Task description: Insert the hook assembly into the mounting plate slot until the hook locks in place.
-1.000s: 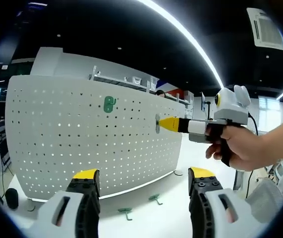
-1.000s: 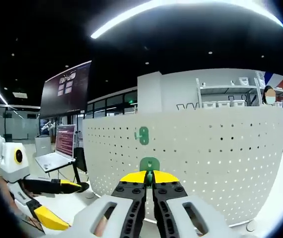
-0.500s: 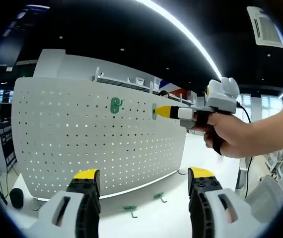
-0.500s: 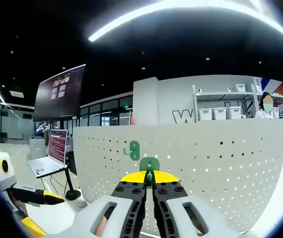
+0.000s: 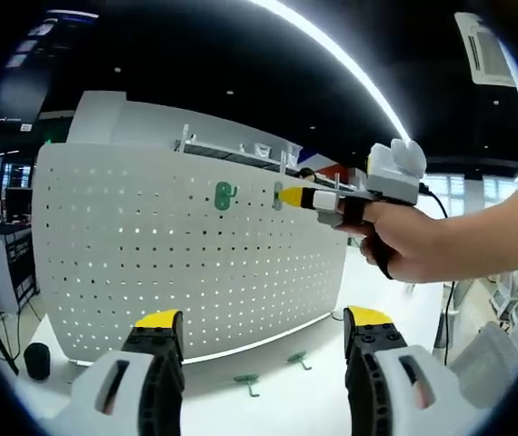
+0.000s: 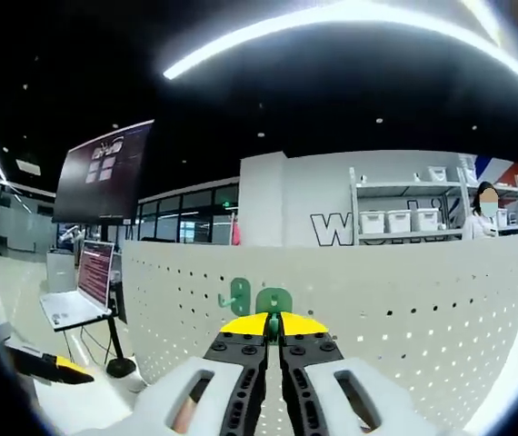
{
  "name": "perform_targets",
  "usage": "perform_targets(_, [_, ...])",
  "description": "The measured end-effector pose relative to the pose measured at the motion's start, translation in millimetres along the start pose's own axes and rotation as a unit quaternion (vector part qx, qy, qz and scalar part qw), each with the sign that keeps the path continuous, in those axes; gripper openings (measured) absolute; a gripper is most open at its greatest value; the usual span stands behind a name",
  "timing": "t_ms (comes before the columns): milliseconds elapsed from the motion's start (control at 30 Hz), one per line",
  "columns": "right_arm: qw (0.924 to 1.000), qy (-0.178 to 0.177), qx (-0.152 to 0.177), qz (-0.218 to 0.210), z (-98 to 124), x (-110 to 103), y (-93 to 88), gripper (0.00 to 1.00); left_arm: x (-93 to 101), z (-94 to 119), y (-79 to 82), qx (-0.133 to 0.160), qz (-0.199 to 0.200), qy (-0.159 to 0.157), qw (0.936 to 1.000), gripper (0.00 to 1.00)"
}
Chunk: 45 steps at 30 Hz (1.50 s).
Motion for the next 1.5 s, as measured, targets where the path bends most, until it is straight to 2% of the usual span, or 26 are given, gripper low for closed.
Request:
perform_targets(633, [0.9995, -0.028, 0.010, 0.012, -21, 16, 5.0, 0.01, -5.9, 10, 0.8, 0.001, 0.001, 0.017, 0.9999, 0.73])
perform_targets(1000, [0.9993, -0.027, 0.012, 0.022, -35, 10, 4.3, 0.01, -10.2, 14, 1.8, 0.003, 0.004, 0.027, 0.9996, 0.73])
perform_targets(1100, [0.9995, -0.031, 0.006, 0.007, -35, 13, 1.1, 0.01, -10.0, 15, 1.2, 0.000, 0.006, 0.026, 0.9996, 0.72])
perform_targets(1500, [0.9996, -0.028, 0.004, 0.008, -45, 12, -5.6, 0.01, -16.9, 18, -1.6, -0.007, 0.009, 0.039, 0.9992, 0.72])
Point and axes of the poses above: the point that each gripper's makers call its tool centre point, and the gripper's own axes: z roughly backward along the fingers, x roughly to its right, y roughly out of its top, the point moved 3 cm from there along z, roughly backward along the fingers, and after that the axes turned 5 degrees about z, right-handed, at the moved point
